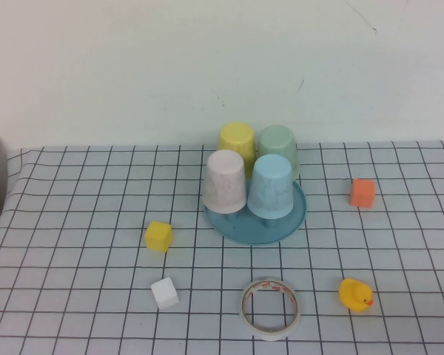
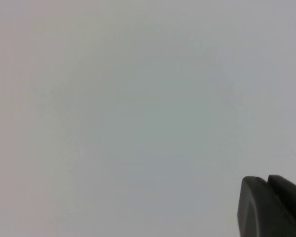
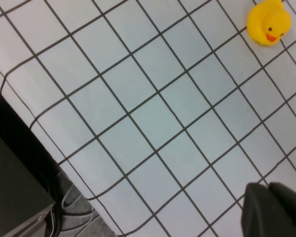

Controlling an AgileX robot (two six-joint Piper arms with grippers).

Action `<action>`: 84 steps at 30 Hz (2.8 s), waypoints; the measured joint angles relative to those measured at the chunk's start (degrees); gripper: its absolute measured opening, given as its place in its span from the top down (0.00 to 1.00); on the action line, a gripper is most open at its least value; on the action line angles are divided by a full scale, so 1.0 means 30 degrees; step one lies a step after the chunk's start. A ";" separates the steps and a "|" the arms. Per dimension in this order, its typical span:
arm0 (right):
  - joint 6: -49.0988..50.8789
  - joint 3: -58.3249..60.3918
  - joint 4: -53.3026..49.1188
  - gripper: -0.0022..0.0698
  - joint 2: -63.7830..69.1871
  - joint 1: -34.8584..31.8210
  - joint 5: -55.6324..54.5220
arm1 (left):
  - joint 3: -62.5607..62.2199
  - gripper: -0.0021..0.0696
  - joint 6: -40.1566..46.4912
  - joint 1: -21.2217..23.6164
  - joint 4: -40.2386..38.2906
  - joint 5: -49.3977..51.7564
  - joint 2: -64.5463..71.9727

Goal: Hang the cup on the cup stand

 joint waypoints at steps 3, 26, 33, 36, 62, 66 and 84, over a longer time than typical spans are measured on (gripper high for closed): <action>0.0000 0.0000 0.0000 0.97 0.0000 0.0000 0.0000 | 0.0332 0.97 0.0000 0.2046 0.0255 0.0132 -0.1323; 0.0028 0.0000 0.0000 0.97 0.0000 0.0000 0.0000 | 0.9027 0.97 -0.1006 0.7751 -0.0314 -0.5064 -0.5913; 0.0028 0.0000 0.0000 0.97 0.0000 0.0000 0.0000 | 1.1791 0.97 0.5279 0.7751 -0.6845 -0.6116 -0.7741; 0.0028 0.0000 0.0000 0.97 0.0000 0.0000 0.0000 | 1.2630 0.97 0.7450 0.7751 -0.9276 -0.5255 -0.7773; 0.0028 0.0000 0.0000 0.97 0.0000 0.0000 0.0025 | 1.2594 0.97 1.3063 0.7751 -1.4675 0.4166 -0.7887; 0.0028 0.0000 0.0000 0.97 0.0000 0.0000 0.0025 | 1.2594 0.97 1.3018 0.7751 -1.4714 0.4201 -0.7887; 0.0028 0.0000 0.0000 0.97 0.0000 0.0000 0.0025 | 1.2570 0.97 1.4893 0.6689 -1.4595 0.4244 -0.7887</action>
